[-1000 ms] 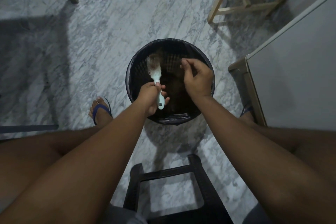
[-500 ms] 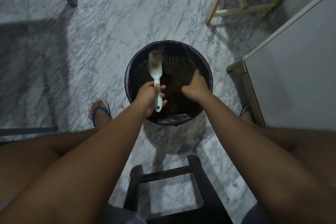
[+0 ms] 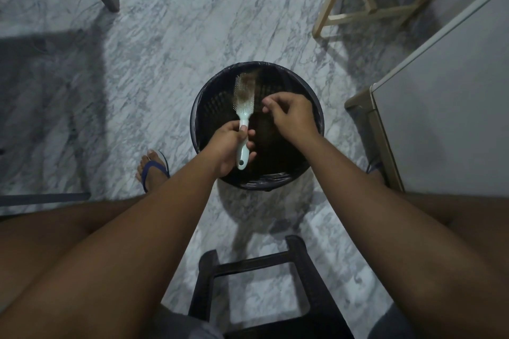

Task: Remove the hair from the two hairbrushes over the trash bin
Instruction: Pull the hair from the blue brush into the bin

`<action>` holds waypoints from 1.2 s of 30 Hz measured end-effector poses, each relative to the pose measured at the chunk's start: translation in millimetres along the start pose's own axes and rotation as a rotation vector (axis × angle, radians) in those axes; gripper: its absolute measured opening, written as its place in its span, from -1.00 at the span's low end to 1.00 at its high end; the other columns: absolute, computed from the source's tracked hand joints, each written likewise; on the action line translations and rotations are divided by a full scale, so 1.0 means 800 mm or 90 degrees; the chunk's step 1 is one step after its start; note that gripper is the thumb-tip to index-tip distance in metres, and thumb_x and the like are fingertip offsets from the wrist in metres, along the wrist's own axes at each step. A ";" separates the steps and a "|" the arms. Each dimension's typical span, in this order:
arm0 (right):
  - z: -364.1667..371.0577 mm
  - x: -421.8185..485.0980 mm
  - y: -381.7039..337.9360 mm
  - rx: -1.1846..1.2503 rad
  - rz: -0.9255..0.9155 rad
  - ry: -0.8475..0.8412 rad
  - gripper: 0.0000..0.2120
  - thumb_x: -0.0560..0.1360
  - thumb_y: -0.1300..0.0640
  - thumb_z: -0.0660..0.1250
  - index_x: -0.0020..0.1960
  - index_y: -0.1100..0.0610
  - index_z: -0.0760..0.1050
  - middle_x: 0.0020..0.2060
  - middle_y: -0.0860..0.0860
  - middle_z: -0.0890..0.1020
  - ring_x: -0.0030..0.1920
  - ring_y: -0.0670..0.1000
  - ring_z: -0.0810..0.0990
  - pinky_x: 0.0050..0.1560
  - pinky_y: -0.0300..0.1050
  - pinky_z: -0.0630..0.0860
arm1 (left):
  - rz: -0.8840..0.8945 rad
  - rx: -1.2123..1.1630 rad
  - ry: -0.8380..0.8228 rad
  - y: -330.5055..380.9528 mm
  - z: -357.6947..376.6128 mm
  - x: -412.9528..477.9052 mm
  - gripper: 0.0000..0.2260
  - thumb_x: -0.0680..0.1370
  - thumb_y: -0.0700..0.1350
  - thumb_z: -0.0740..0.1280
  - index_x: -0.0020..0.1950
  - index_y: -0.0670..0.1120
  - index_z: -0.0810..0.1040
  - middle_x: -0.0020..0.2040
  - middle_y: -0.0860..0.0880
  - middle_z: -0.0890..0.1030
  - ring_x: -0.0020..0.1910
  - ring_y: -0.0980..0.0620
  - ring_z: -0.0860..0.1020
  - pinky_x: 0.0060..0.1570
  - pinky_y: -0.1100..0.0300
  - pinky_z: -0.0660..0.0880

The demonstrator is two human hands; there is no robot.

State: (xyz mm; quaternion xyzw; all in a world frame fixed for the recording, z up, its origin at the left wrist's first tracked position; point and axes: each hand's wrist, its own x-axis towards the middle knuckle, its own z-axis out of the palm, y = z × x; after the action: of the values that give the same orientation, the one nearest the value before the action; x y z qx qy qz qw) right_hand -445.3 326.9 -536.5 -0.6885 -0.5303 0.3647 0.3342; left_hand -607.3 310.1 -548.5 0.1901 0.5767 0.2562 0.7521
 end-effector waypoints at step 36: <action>-0.001 -0.003 -0.002 -0.037 0.074 -0.035 -0.85 0.53 0.01 0.43 -0.08 0.07 0.71 -0.28 -0.10 0.70 -0.23 -0.16 0.66 -0.15 -0.32 0.57 | -0.027 -0.017 -0.104 -0.002 0.001 -0.002 -0.77 0.66 -0.18 0.22 0.31 -0.05 0.46 -0.06 -0.03 0.56 -0.28 0.07 0.50 -0.25 0.05 0.55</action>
State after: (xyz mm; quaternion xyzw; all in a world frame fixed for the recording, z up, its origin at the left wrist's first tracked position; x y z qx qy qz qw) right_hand -445.6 324.6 -534.5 -0.7172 -0.5086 0.3868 0.2780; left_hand -607.0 308.0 -547.6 0.1881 0.5141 0.2316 0.8042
